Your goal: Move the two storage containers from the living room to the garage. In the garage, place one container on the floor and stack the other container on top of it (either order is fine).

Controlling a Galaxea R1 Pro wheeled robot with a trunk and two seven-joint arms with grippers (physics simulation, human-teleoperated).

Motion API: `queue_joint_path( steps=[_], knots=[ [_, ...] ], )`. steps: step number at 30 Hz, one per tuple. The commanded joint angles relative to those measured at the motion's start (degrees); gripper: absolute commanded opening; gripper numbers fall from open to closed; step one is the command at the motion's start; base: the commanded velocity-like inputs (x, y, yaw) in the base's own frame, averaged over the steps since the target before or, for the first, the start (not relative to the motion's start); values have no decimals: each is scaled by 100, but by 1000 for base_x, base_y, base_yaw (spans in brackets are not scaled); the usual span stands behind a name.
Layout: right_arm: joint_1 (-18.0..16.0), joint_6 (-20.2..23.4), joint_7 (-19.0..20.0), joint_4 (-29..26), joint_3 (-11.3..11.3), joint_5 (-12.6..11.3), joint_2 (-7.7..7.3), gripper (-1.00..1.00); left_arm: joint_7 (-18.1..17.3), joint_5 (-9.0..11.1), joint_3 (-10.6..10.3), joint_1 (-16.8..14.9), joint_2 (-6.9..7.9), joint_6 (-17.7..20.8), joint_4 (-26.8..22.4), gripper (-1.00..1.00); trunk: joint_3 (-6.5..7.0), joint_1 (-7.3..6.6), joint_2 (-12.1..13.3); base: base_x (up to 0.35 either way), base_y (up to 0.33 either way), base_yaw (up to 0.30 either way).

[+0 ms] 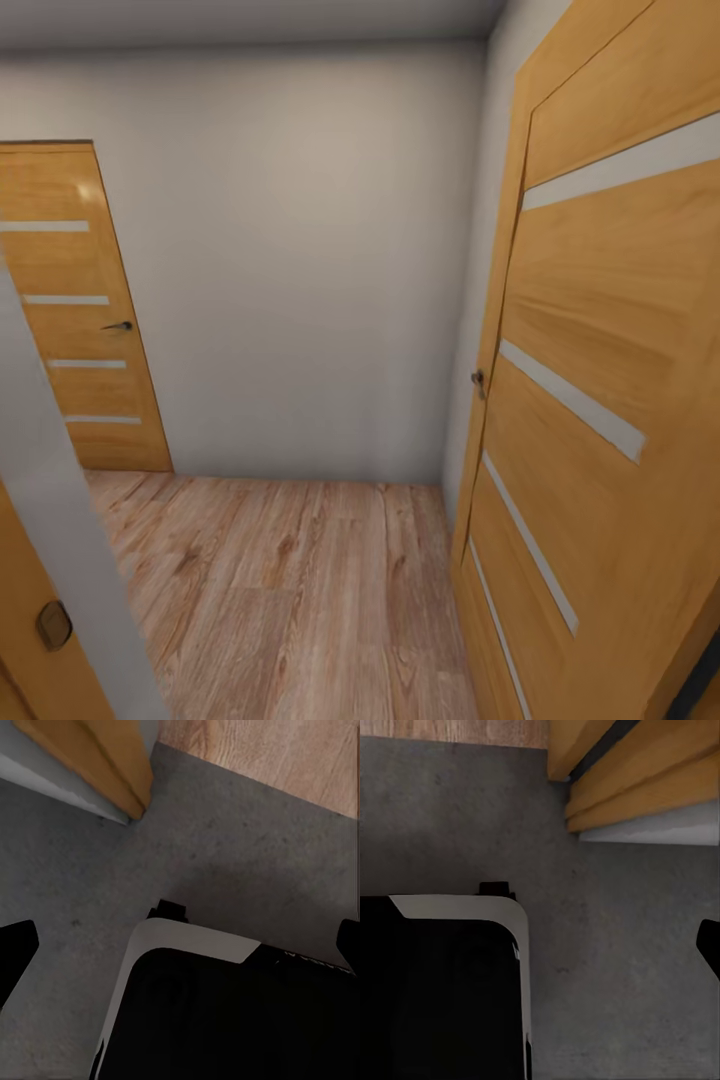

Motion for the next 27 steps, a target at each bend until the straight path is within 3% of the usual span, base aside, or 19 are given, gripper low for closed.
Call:
queue_joint_path(
  steps=[1, 9, 27],
  knots=[
    [-9, -34, -6, 18, 48, -49, 1, 100, 10, 22, -11, -4, -1, -16, 2, 100, -8, 4, -5, 309, 0, 0],
    [-9, -34, -10, 18, 49, 100, 3, 100, 10, 27, -4, -4, -1, -17, 4, 100, -8, 4, -5, 321, 0, 0],
    [-9, -29, -15, 18, 48, 115, -16, 100, 10, 30, -3, -4, -1, -46, 2, 100, -8, 4, -5, 323, 0, 0]
  ],
)
